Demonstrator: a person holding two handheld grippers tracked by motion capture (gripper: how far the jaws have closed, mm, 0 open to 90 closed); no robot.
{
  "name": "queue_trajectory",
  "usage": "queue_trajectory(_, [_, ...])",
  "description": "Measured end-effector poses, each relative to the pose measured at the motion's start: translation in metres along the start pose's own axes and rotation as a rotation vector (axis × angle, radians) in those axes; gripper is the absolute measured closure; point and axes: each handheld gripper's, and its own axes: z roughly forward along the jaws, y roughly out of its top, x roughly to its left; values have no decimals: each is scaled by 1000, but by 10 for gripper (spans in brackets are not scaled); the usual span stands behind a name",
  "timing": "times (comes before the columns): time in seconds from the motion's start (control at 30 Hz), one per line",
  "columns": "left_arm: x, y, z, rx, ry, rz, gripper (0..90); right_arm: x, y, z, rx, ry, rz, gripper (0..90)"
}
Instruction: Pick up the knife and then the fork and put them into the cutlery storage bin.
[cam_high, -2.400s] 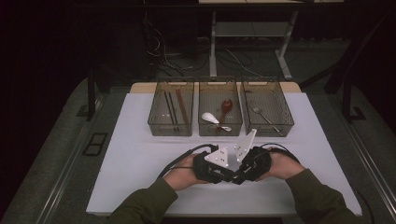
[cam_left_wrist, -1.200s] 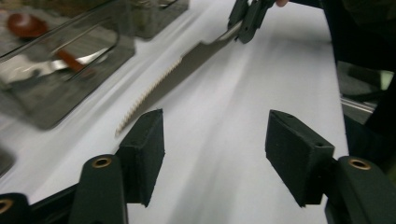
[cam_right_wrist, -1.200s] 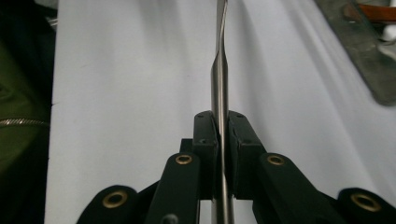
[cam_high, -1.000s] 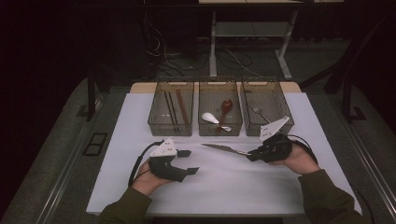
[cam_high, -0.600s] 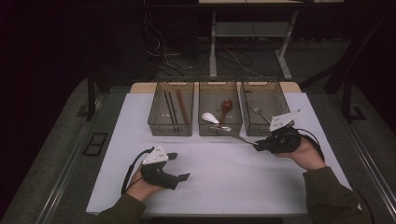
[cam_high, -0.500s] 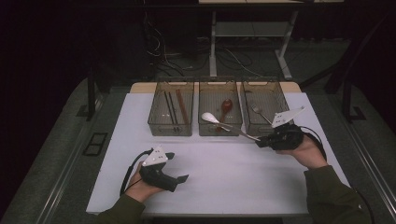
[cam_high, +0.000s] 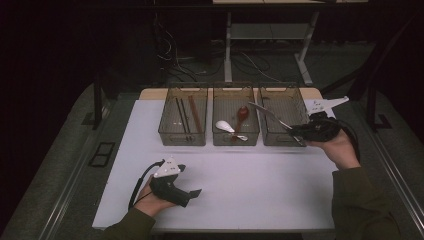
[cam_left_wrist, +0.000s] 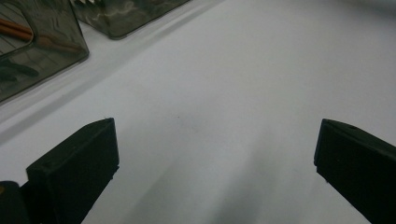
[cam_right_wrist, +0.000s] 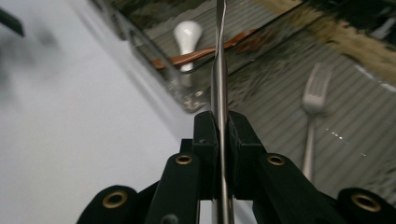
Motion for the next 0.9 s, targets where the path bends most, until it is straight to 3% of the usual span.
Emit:
queue_trajectory(0.23, [1,-1,0,-3,-2,1,0,-24,3,-2,-15,-72,75,829])
queue_trajectory(0.43, [0,-1,1,-1,-2,8,0,-43,2,6,4,-142,141,829])
queue_trajectory(0.9, [-3,-2,4,20,-22,10,0,-68,6,33,83,-235,246,829])
